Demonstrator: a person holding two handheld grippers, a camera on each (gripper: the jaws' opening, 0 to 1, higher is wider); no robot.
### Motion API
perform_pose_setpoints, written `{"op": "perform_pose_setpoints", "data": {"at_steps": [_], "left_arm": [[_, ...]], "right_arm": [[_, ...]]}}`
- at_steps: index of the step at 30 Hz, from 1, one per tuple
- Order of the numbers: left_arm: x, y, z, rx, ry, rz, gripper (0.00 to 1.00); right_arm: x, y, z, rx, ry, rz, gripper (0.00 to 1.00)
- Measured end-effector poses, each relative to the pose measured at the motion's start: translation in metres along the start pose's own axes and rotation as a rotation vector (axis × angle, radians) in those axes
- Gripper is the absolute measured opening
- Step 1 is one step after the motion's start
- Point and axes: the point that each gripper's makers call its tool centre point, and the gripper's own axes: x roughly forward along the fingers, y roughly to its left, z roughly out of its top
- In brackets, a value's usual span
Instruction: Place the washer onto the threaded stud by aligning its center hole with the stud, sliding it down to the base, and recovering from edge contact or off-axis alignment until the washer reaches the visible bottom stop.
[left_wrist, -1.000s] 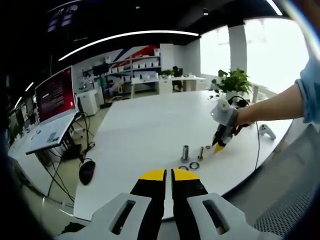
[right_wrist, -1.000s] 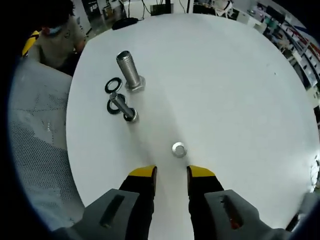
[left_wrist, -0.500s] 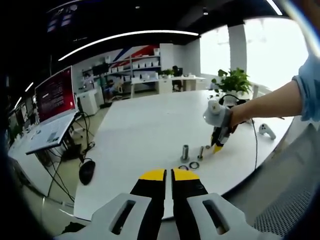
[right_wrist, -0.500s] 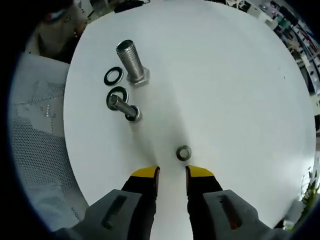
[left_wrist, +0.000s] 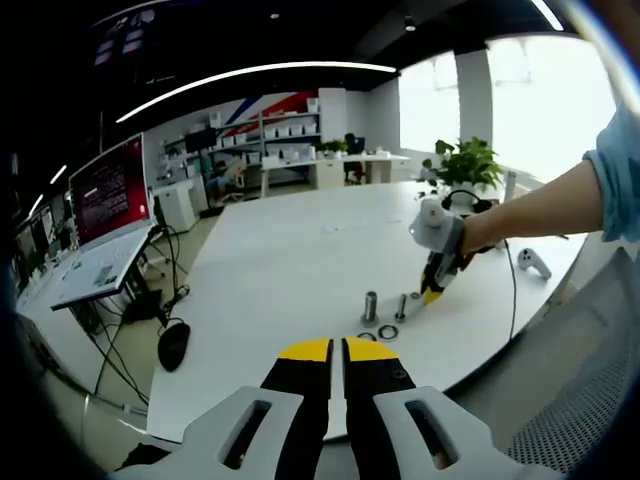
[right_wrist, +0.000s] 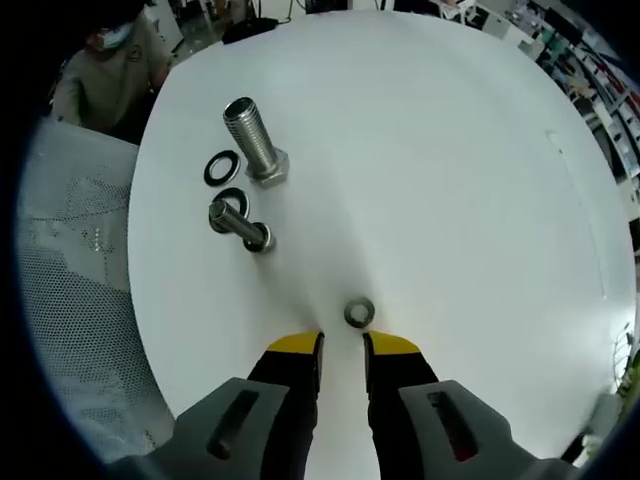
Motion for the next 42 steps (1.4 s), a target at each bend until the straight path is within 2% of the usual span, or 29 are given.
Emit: {"op": "perform_pose_setpoints", "data": {"at_steps": [5,10,11,14,25,30,34,38,39,40,41,42], "left_arm": [[0.000,0.000,0.000,-0.002,-0.001,0.002,0.01],[0.000,0.000,-0.001,-0.002,0.002,0.003,0.01],[0.000,0.000,-0.001,-0.002,0.002,0.003,0.01],[0.000,0.000,-0.001,-0.001,0.004,0.002,0.01],[0.000,0.000,-0.001,-0.001,0.002,0.001,0.01],[0.001,0.000,-0.001,0.000,0.005,0.001,0.01],[0.001,0.000,-0.001,-0.001,0.005,0.002,0.01],[0.001,0.000,-0.001,-0.002,0.003,0.001,0.01],[0.001,0.001,-0.001,-0.002,0.002,0.001,0.01],[0.001,0.001,-0.001,-0.003,0.000,0.002,0.01],[0.001,0.001,-0.001,-0.004,-0.001,0.002,0.01],[0.001,0.001,-0.001,-0.003,-0.001,0.001,0.01]], "right_arm": [[0.001,-0.002,0.005,0.012,-0.047,-0.011,0.14],[0.001,-0.002,0.009,-0.029,-0.041,-0.024,0.15],[0.001,-0.003,0.010,-0.021,-0.048,-0.023,0.15],[0.002,-0.006,0.014,0.077,-0.088,-0.017,0.16],[0.003,-0.006,0.017,0.021,-0.084,-0.026,0.16],[0.004,-0.011,0.018,0.004,-0.090,-0.046,0.08],[0.004,-0.009,0.018,-0.005,-0.081,-0.041,0.08],[0.003,-0.008,0.018,0.002,-0.087,-0.022,0.13],[0.000,-0.024,0.017,0.039,-0.087,-0.119,0.24],[-0.002,-0.032,0.020,0.016,-0.097,-0.155,0.33],[-0.002,-0.032,0.021,-0.005,-0.106,-0.147,0.37],[0.000,-0.026,0.020,0.009,-0.114,-0.094,0.35]]}}
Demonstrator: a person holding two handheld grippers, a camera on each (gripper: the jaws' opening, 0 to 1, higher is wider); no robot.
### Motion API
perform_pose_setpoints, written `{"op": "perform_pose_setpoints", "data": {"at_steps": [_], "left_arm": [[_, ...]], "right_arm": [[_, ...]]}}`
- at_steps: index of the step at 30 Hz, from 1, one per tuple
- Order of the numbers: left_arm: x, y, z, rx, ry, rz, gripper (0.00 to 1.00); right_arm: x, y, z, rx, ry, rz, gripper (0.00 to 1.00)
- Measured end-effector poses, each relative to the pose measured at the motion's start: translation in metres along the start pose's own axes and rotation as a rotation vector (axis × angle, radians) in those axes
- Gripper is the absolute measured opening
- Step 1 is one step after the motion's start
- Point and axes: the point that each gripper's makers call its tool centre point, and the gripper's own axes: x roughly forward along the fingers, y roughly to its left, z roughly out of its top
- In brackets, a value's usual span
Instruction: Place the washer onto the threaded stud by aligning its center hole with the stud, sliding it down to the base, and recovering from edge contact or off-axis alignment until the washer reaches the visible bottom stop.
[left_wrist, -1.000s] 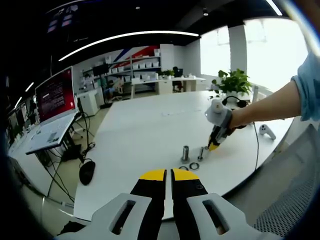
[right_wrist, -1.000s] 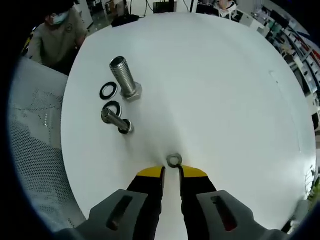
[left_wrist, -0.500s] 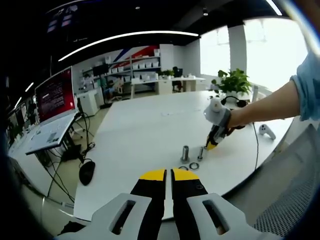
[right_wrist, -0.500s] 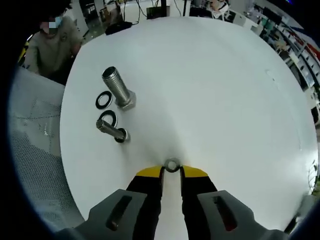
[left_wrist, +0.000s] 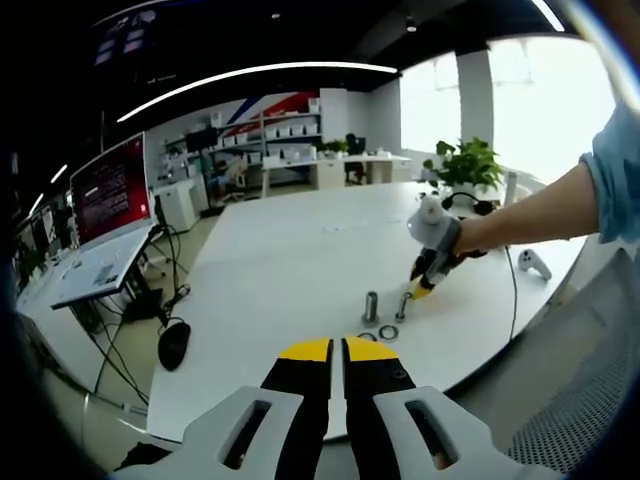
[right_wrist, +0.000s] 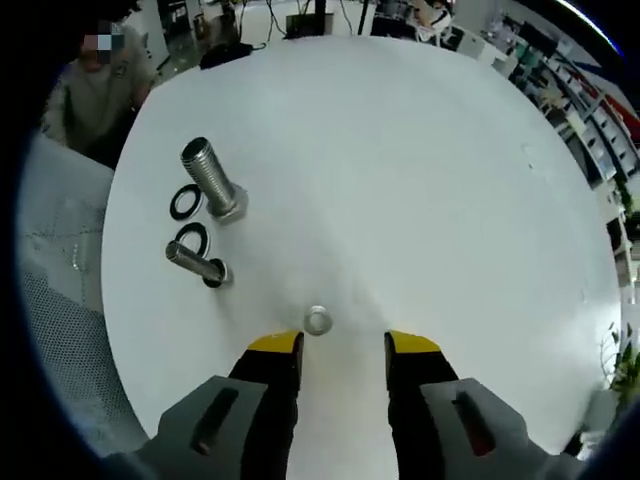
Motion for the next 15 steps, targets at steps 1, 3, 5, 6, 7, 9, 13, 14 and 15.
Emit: {"op": "perform_pose_setpoints", "data": {"at_steps": [1,3,5,6,7,9,13,14,15], "left_arm": [[0.000,0.000,0.000,0.000,0.000,0.000,0.01],[0.000,0.000,0.000,-0.001,-0.001,0.000,0.01],[0.000,0.000,0.000,-0.002,-0.001,0.001,0.01],[0.000,0.000,0.000,-0.002,-0.001,0.002,0.01],[0.000,0.000,0.000,-0.002,0.000,0.001,0.01],[0.000,0.000,0.000,-0.001,0.001,0.001,0.01],[0.000,0.001,-0.001,-0.001,0.002,0.002,0.01],[0.000,0.001,-0.001,-0.001,0.003,0.002,0.01],[0.000,0.001,-0.001,0.000,0.003,0.002,0.01]], "right_arm": [[0.002,0.005,0.001,0.046,-0.013,0.036,0.34],[0.003,0.006,0.003,0.099,-0.039,0.053,0.35],[0.003,0.011,0.006,0.117,-0.063,0.069,0.36],[0.003,0.010,0.005,0.102,-0.058,0.057,0.36],[0.003,0.013,0.007,0.093,-0.067,0.059,0.36],[0.004,0.013,0.009,0.089,-0.075,0.060,0.35],[0.006,0.017,0.014,0.059,-0.075,0.069,0.28],[0.007,0.017,0.015,0.056,-0.073,0.069,0.27],[0.007,0.017,0.016,0.055,-0.073,0.070,0.23]]}}
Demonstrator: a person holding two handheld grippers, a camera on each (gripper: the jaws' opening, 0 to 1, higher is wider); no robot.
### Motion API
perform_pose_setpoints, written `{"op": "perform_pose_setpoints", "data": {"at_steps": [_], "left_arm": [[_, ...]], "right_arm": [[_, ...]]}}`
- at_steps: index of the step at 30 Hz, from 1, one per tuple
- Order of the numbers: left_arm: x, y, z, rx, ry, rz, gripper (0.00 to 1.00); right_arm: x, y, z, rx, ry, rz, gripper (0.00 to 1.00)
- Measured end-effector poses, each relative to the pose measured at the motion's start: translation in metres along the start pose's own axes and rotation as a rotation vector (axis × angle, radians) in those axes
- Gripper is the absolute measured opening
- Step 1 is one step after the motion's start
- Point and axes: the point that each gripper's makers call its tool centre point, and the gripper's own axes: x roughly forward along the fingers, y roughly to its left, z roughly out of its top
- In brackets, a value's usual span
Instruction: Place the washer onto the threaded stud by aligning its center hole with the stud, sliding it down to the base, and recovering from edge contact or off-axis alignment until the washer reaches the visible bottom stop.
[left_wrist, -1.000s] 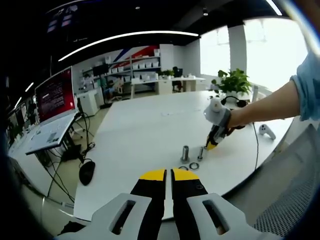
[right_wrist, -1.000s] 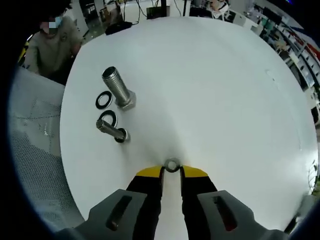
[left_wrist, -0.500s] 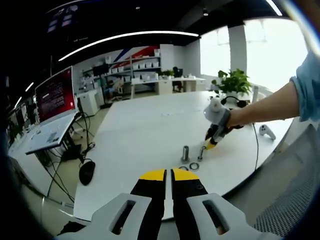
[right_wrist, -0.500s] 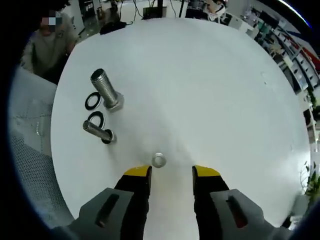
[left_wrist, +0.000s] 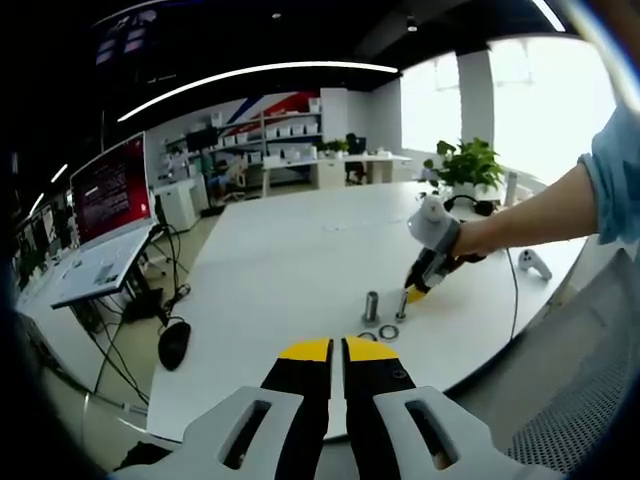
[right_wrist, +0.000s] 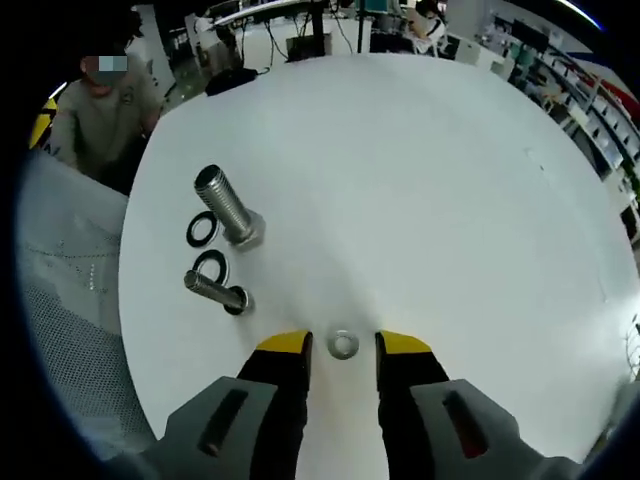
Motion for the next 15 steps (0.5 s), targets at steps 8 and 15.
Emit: {"op": "perform_pose_setpoints", "data": {"at_steps": [8,15], "left_arm": [[-0.0001,-0.0003,-0.0007,0.002,0.004,-0.002,0.01],[-0.0001,-0.0007,-0.0004,0.004,0.002,-0.005,0.01]], "right_arm": [[-0.0002,0.0000,-0.0005,-0.033,0.001,-0.018,0.04],[-0.0027,0.0067,-0.0041,-0.002,-0.004,0.015,0.21]]}}
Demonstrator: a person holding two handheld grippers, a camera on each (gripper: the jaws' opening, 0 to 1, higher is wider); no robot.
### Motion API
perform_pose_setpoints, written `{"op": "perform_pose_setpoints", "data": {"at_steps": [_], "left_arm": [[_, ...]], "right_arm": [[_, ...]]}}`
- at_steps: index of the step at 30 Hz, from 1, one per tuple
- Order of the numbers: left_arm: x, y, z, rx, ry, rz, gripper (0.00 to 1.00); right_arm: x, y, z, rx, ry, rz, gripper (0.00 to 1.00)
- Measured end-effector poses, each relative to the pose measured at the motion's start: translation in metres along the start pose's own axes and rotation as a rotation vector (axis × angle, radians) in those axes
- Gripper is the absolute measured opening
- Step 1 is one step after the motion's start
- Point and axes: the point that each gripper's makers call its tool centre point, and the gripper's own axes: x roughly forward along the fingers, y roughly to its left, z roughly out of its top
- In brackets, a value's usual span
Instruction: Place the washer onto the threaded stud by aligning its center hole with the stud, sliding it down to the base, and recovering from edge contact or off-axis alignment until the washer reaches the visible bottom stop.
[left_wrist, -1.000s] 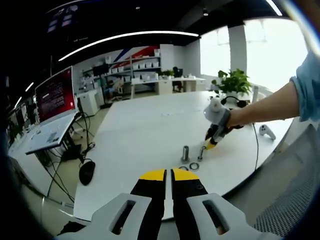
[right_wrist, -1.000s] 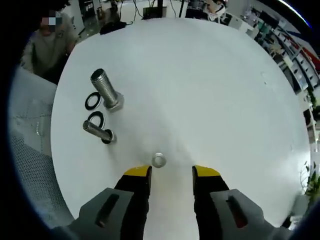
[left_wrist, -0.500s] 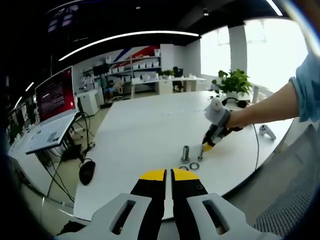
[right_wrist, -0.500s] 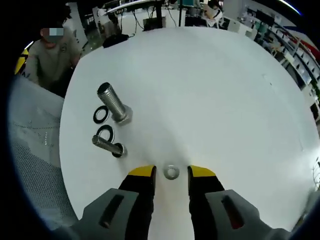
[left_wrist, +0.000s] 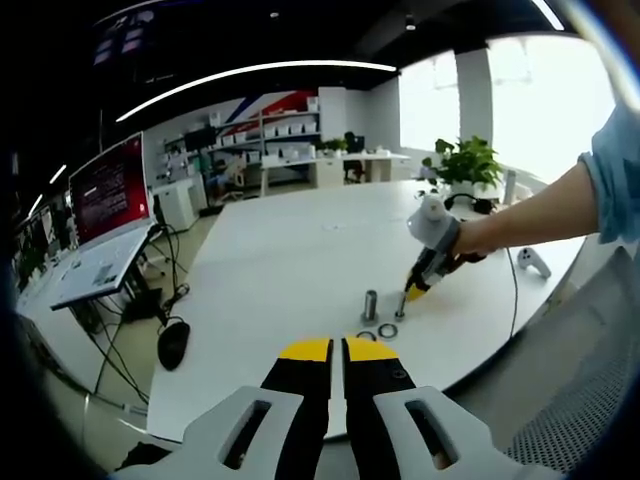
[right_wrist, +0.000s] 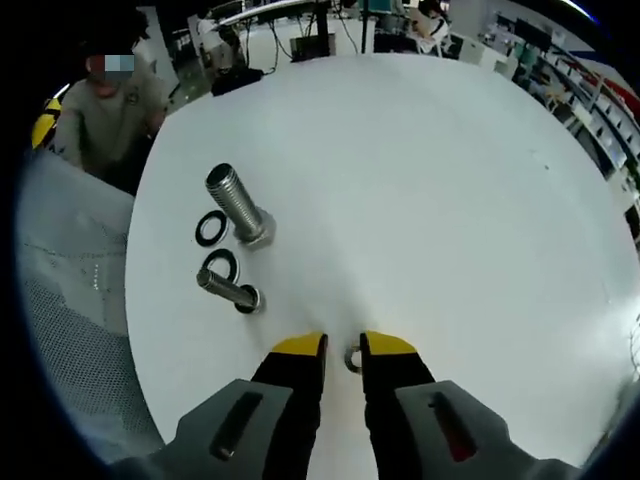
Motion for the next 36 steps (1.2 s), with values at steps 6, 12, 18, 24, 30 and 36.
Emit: {"op": "perform_pose_setpoints", "data": {"at_steps": [6,12,18,24,30,36], "left_arm": [[0.000,0.000,0.000,0.001,-0.002,-0.003,0.01],[0.000,-0.001,0.002,0.000,-0.009,-0.004,0.01],[0.000,-0.001,0.002,0.000,-0.009,-0.005,0.01],[0.000,-0.001,0.001,-0.002,-0.007,-0.005,0.01],[0.000,-0.001,0.002,-0.001,-0.007,-0.004,0.01],[0.000,-0.001,0.001,0.000,-0.005,-0.004,0.01]], "right_arm": [[-0.001,-0.008,-0.004,0.005,-0.018,-0.028,0.27],[-0.007,-0.010,-0.013,0.055,-0.047,-0.020,0.25],[-0.005,-0.013,-0.013,0.051,-0.047,-0.037,0.17],[-0.005,-0.013,-0.015,0.052,-0.037,-0.048,0.14],[-0.012,-0.005,-0.010,0.054,-0.061,-0.049,0.14],[-0.029,0.004,0.005,0.060,-0.112,-0.041,0.14]]}}
